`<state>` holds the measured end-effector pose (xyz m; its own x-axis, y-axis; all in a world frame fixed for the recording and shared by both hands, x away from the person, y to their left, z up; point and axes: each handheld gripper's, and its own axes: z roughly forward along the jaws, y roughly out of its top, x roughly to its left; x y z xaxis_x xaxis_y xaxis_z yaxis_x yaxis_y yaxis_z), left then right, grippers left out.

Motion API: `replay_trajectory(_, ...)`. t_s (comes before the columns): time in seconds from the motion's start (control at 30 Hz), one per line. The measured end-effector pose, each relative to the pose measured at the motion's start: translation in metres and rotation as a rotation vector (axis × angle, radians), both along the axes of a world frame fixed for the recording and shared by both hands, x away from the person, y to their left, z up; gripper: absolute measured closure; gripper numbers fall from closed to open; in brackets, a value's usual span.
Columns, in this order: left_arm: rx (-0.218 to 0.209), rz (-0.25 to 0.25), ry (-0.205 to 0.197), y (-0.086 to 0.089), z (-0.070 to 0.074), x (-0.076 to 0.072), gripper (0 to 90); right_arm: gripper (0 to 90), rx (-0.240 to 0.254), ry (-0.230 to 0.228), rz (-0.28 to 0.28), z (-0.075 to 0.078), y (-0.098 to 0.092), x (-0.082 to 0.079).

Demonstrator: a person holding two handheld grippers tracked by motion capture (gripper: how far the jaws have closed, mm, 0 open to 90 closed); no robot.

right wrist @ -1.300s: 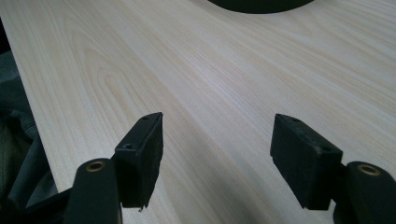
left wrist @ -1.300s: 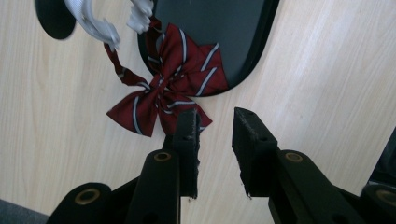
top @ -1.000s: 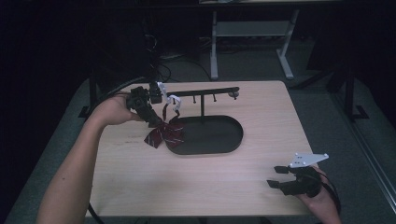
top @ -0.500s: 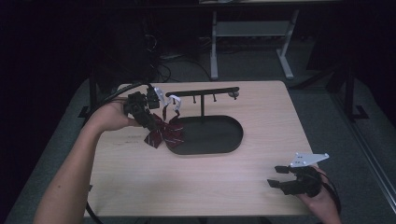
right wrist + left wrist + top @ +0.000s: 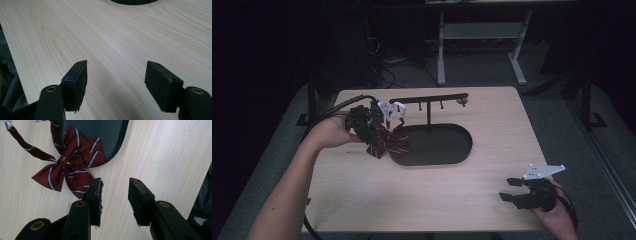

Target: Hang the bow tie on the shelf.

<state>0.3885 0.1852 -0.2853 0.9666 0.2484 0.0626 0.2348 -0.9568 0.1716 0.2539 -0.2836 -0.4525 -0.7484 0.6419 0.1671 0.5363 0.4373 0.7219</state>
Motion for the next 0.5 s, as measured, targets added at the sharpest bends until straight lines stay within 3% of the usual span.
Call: replay_trajectory(0.5,-0.007,0.011,0.017,0.009,-0.014,-0.008,60.0,34.1,-0.001,0.005,-0.006,0.0,-0.001,0.0)
